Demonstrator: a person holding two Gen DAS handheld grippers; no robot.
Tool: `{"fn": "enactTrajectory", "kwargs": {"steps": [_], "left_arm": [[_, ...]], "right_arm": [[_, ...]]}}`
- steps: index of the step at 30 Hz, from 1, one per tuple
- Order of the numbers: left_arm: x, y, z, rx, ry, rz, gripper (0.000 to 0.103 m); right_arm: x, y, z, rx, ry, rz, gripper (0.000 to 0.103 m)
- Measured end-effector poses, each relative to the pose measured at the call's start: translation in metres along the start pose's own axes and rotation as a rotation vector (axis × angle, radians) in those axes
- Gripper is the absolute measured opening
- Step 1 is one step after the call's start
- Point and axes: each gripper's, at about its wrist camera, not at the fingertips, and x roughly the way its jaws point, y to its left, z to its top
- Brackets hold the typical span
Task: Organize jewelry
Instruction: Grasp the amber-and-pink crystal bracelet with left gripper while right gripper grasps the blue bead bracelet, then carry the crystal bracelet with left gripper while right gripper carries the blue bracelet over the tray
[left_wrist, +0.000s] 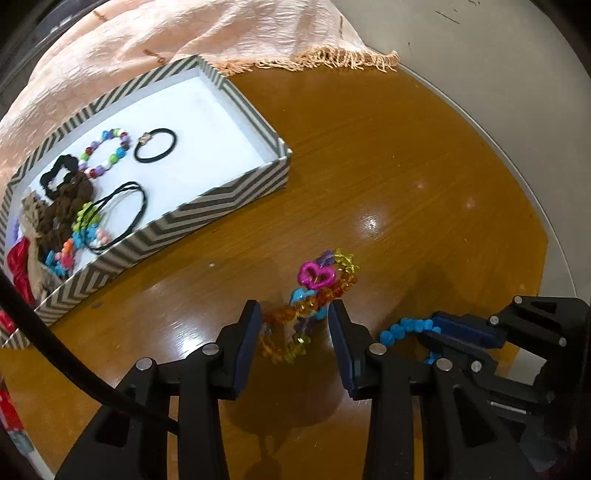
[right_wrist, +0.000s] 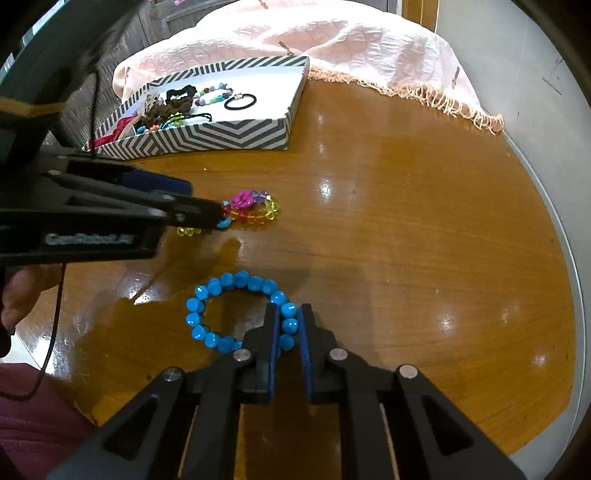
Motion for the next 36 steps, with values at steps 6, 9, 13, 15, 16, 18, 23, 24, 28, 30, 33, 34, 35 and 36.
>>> {"fn": "enactTrajectory", "kwargs": {"steps": [6, 9, 13, 15, 16, 18, 23, 24, 28, 30, 33, 34, 35, 36], "left_arm": [[0.006, 0.009, 0.002, -0.033, 0.003, -0.063, 0.0], [0.0, 0.016, 0.003, -0.054, -0.013, -0.072, 0.0], [-0.021, 0.028, 0.004, -0.094, -0.054, -0.106, 0.0], [-0.033, 0.033, 0.006, -0.1, -0.076, -0.111, 0.0], [-0.041, 0.036, 0.007, -0.104, -0.094, -0.106, 0.0], [-0.054, 0.042, 0.006, -0.114, -0.117, -0.098, 0.0], [-0.088, 0.064, 0.011, -0.156, -0.179, -0.062, 0.0], [-0.094, 0.069, 0.012, -0.167, -0.192, -0.056, 0.0], [-0.118, 0.095, 0.02, -0.215, -0.235, -0.016, 0.0], [-0.123, 0.108, 0.023, -0.236, -0.249, 0.015, 0.0], [-0.13, 0.125, 0.025, -0.266, -0.262, 0.051, 0.0], [-0.131, 0.129, 0.025, -0.275, -0.264, 0.061, 0.0], [-0.132, 0.133, 0.025, -0.284, -0.266, 0.071, 0.0], [-0.132, 0.137, 0.026, -0.292, -0.267, 0.079, 0.0]], "right_arm": [[-0.005, -0.01, 0.003, 0.057, 0.0, 0.028, 0.009], [-0.015, -0.009, 0.011, 0.042, -0.023, 0.027, 0.009], [-0.034, -0.003, 0.029, 0.01, -0.068, 0.03, 0.009], [-0.043, 0.001, 0.039, -0.003, -0.092, 0.038, 0.009], [-0.047, 0.003, 0.045, -0.013, -0.104, 0.04, 0.009], [-0.053, 0.007, 0.055, -0.031, -0.122, 0.041, 0.009], [-0.066, 0.016, 0.083, -0.074, -0.174, 0.05, 0.009], [-0.069, 0.016, 0.088, -0.077, -0.184, 0.055, 0.009], [-0.075, 0.02, 0.113, -0.091, -0.225, 0.076, 0.009], [-0.075, 0.024, 0.124, -0.103, -0.239, 0.079, 0.009], [-0.075, 0.029, 0.141, -0.12, -0.261, 0.086, 0.009], [-0.074, 0.031, 0.147, -0.127, -0.265, 0.086, 0.009], [-0.071, 0.033, 0.153, -0.129, -0.267, 0.087, 0.009], [-0.069, 0.034, 0.158, -0.131, -0.266, 0.09, 0.009]]}}
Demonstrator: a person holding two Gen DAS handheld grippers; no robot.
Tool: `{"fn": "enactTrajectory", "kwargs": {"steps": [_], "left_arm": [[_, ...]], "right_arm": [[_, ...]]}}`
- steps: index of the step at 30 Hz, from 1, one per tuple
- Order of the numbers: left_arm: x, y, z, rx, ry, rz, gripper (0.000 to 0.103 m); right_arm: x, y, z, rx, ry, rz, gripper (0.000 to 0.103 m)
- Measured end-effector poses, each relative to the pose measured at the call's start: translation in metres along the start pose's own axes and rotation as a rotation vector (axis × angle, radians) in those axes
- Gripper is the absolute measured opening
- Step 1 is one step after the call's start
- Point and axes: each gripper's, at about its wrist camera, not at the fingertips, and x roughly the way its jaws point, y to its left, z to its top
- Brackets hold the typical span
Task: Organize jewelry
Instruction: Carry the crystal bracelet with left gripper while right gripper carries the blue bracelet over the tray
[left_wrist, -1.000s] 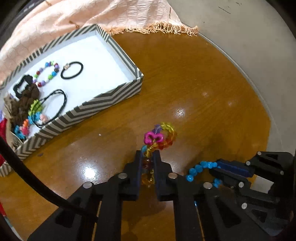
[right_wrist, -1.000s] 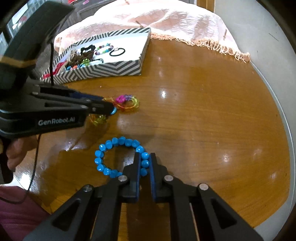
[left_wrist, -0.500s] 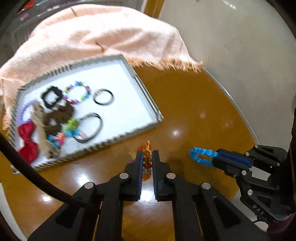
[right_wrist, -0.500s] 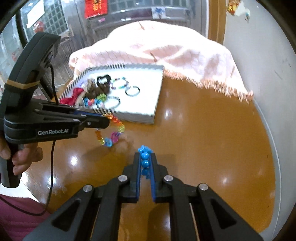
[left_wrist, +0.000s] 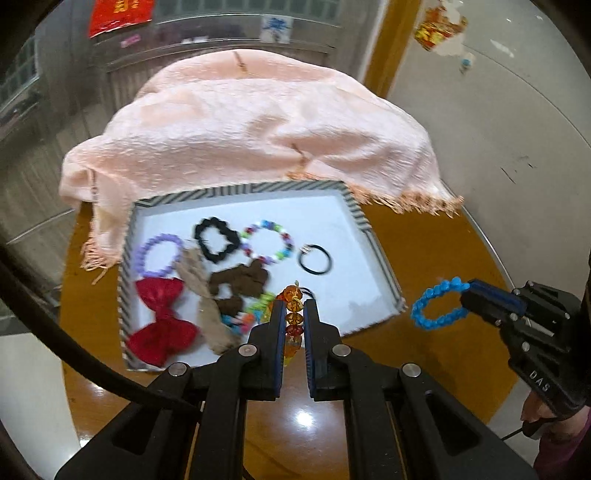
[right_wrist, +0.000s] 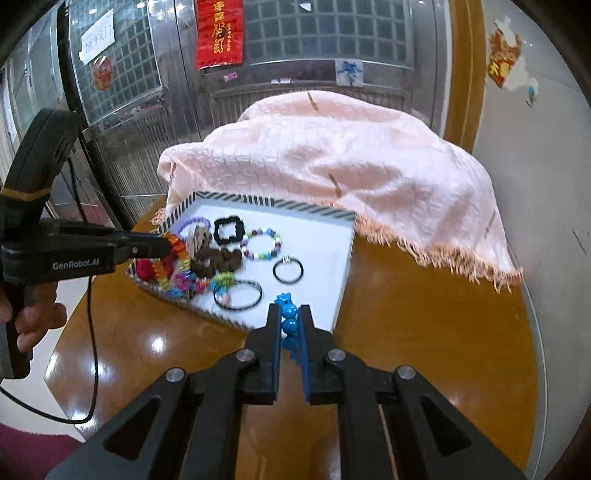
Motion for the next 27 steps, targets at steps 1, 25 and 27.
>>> {"fn": "enactTrajectory", "kwargs": {"steps": [1, 25, 27], "left_arm": [[0.001, 0.003, 0.001, -0.005, -0.001, 0.006, 0.0], [0.066, 0.015, 0.023, -0.051, 0.075, 0.08, 0.0], [0.073, 0.014, 0.025, -0.051, 0.084, 0.078, 0.0]], "right_arm": [[0.006, 0.0, 0.005, -0.002, 0.005, 0.007, 0.009], [0.143, -0.021, 0.009, 0.064, 0.252, 0.047, 0.009], [0.148, -0.023, 0.009, 0.056, 0.263, 0.039, 0.009]]}}
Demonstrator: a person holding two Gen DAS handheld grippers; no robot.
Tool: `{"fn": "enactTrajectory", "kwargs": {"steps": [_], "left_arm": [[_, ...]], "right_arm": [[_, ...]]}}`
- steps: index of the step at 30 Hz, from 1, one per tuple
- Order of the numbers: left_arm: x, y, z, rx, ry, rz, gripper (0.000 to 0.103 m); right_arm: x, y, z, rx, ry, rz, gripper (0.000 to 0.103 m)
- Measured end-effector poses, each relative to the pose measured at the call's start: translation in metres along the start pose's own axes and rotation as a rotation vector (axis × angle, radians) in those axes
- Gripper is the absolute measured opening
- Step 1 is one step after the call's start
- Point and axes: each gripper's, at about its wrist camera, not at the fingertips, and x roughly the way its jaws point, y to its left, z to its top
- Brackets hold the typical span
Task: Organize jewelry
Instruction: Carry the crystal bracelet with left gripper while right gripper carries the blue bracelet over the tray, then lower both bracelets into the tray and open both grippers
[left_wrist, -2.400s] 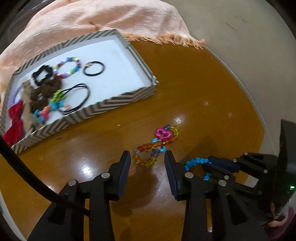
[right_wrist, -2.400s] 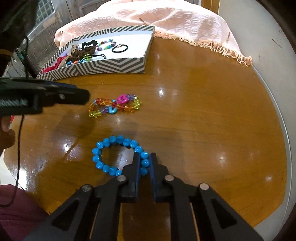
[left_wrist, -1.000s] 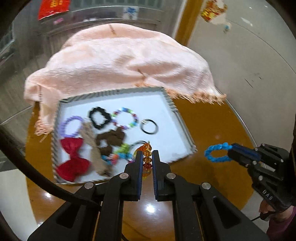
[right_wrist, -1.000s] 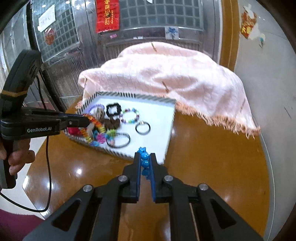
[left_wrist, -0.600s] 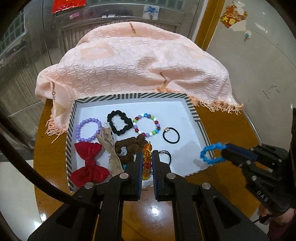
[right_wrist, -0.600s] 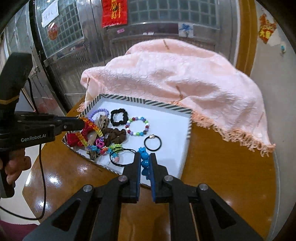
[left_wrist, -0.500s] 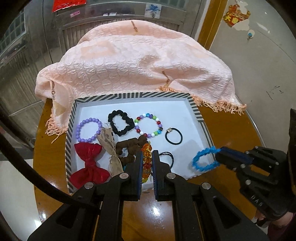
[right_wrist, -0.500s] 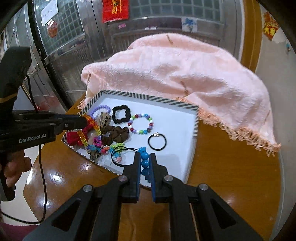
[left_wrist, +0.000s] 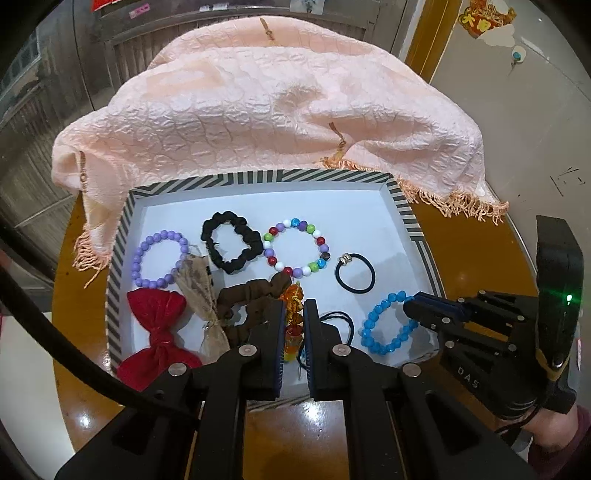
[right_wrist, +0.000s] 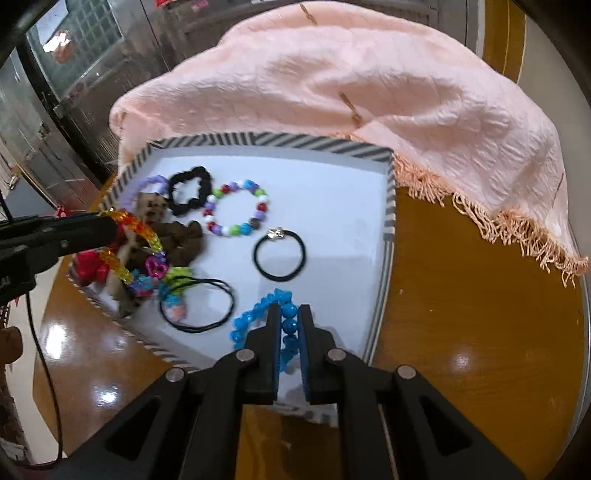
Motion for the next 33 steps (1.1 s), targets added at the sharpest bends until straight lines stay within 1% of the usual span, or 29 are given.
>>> {"fn": "enactTrajectory", "kwargs": {"steps": [4, 8, 14, 17, 22, 25, 29, 30, 33], "left_arm": [[0.014, -0.004, 0.005, 0.001, 0.021, -0.007, 0.0], [0.025, -0.007, 0.013, -0.002, 0.035, -0.03, 0.0], [0.035, -0.014, 0.032, 0.006, 0.03, -0.057, 0.0], [0.043, -0.015, 0.041, -0.004, 0.032, -0.075, 0.0], [0.065, -0.008, 0.049, -0.039, 0.07, -0.068, 0.0], [0.075, -0.002, 0.05, -0.063, 0.084, -0.058, 0.0], [0.083, 0.01, 0.05, -0.116, 0.103, -0.057, 0.0], [0.084, 0.013, 0.05, -0.129, 0.112, -0.06, 0.003], [0.081, 0.016, 0.047, -0.138, 0.113, -0.063, 0.017]], "right_arm": [[0.007, -0.002, -0.001, -0.007, 0.014, -0.005, 0.009], [0.008, -0.004, -0.002, -0.007, 0.021, -0.006, 0.009], [0.01, -0.007, -0.003, 0.013, 0.027, 0.011, 0.009], [0.014, -0.008, -0.004, 0.021, 0.036, 0.017, 0.009], [0.016, -0.009, -0.004, 0.032, 0.04, 0.019, 0.009], [0.013, -0.011, -0.003, 0.044, 0.03, 0.025, 0.012], [0.006, -0.01, -0.001, 0.058, 0.008, 0.033, 0.022], [0.004, -0.011, -0.001, 0.061, 0.002, 0.036, 0.025], [-0.003, -0.009, -0.001, 0.069, -0.017, 0.047, 0.031]]}}
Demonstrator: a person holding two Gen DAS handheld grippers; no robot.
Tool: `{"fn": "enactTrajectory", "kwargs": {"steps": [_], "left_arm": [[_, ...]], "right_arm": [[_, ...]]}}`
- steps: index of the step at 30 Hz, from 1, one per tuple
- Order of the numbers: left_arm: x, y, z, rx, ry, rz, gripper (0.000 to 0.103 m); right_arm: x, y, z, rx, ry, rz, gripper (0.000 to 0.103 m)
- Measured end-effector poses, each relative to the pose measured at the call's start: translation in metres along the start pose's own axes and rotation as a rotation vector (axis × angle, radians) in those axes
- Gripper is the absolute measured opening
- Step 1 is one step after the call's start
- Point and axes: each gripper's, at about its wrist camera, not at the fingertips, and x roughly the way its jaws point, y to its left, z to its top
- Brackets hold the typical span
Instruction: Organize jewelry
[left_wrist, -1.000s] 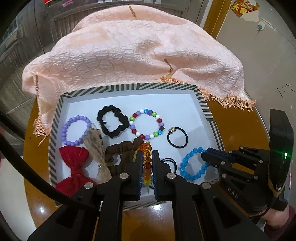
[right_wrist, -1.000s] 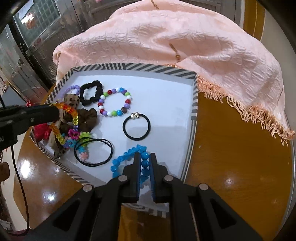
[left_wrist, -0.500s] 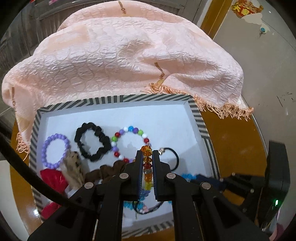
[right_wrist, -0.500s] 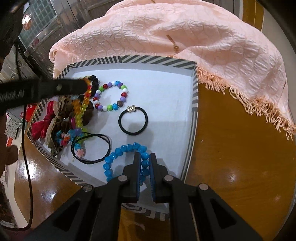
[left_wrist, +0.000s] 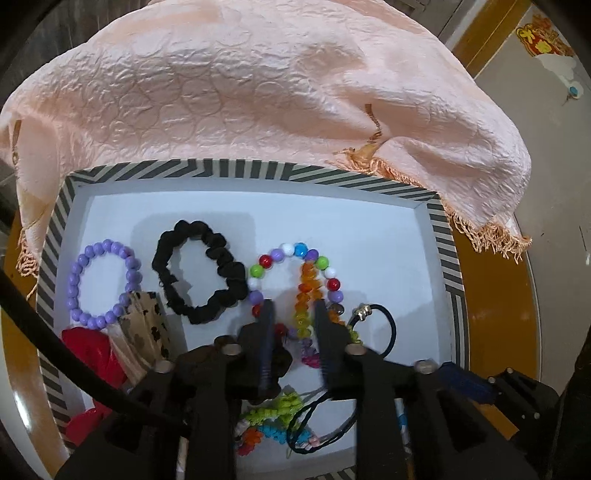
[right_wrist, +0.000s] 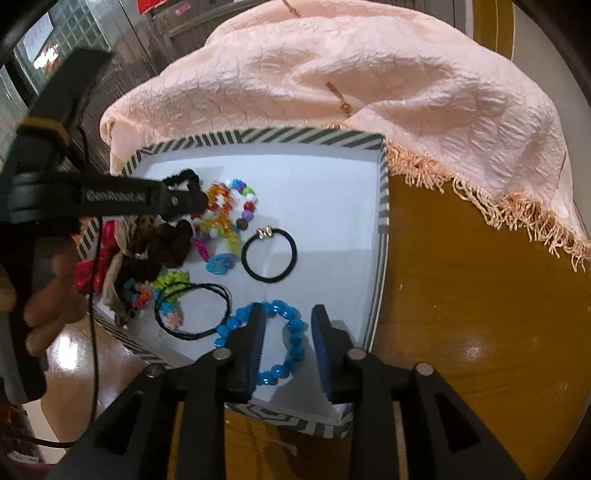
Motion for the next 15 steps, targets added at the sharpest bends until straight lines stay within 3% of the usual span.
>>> {"fn": "enactTrajectory", "kwargs": {"steps": [3, 11, 15], "left_arm": [[-0.009, 0.002, -0.007, 0.005, -0.009, -0.002, 0.019], [-0.043, 0.01, -0.037, 0.006, -0.061, 0.047, 0.019], [-0.059, 0.015, -0.057, 0.004, -0.08, 0.062, 0.019]], "right_arm": [[-0.004, 0.003, -0.001, 0.001, -0.017, -0.002, 0.039], [-0.021, 0.009, -0.01, 0.024, -0.05, 0.0, 0.04], [-0.033, 0.021, -0.015, 0.014, -0.07, 0.001, 0.047]]}}
